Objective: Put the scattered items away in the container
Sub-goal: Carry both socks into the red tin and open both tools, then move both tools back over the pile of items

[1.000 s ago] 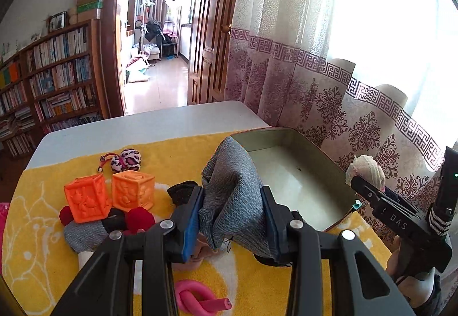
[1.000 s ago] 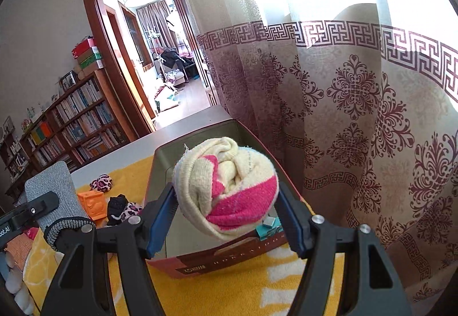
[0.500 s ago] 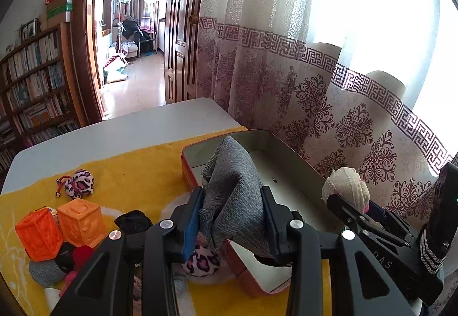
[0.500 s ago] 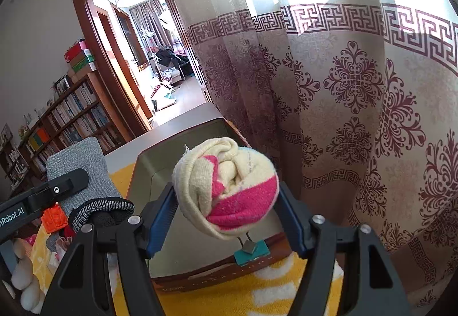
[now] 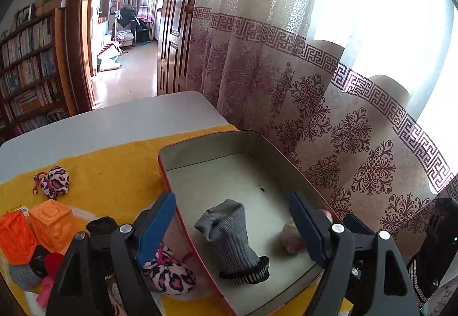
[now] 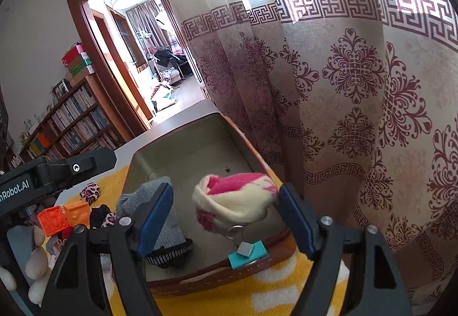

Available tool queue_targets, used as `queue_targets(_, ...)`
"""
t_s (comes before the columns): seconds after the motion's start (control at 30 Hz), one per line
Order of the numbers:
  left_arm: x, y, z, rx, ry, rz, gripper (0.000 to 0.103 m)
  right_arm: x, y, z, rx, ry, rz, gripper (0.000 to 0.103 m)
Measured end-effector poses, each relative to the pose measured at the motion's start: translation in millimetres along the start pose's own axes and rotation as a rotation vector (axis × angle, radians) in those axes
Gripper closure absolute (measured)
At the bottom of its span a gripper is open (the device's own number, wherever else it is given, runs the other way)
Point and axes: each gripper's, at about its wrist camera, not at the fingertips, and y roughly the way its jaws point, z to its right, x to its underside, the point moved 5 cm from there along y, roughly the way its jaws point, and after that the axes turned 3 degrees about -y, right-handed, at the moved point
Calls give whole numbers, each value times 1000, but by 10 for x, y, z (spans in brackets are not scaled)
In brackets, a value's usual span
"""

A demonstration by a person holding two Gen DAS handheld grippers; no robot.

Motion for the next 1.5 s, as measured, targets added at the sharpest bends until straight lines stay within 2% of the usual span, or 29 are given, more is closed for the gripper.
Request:
queue_targets(0.1,20,-67,-77,-7,-21,10,20,-1,-25,15,19,-2,22,24)
queue_targets(0.23,114,-187,-204,-87,-15,46,20,-2,-18,15,21,-3,25,24)
queue_targets(0.43,243,-307,-530,-161,-98,40,20,10,-8,26,29,-2,25,24)
queue_targets(0.83,342,-487,-980,-225,-187,63,20,67,78,96,74,-4,3,24)
queue_targets(1.23,607,-851,-1885,-353,-368,99,20,87,106,143,116,-6,1,24)
queue_targets(1.5,799,-1072,-2126,-381,-371,99,20,70,103,132,157,-30,10,24)
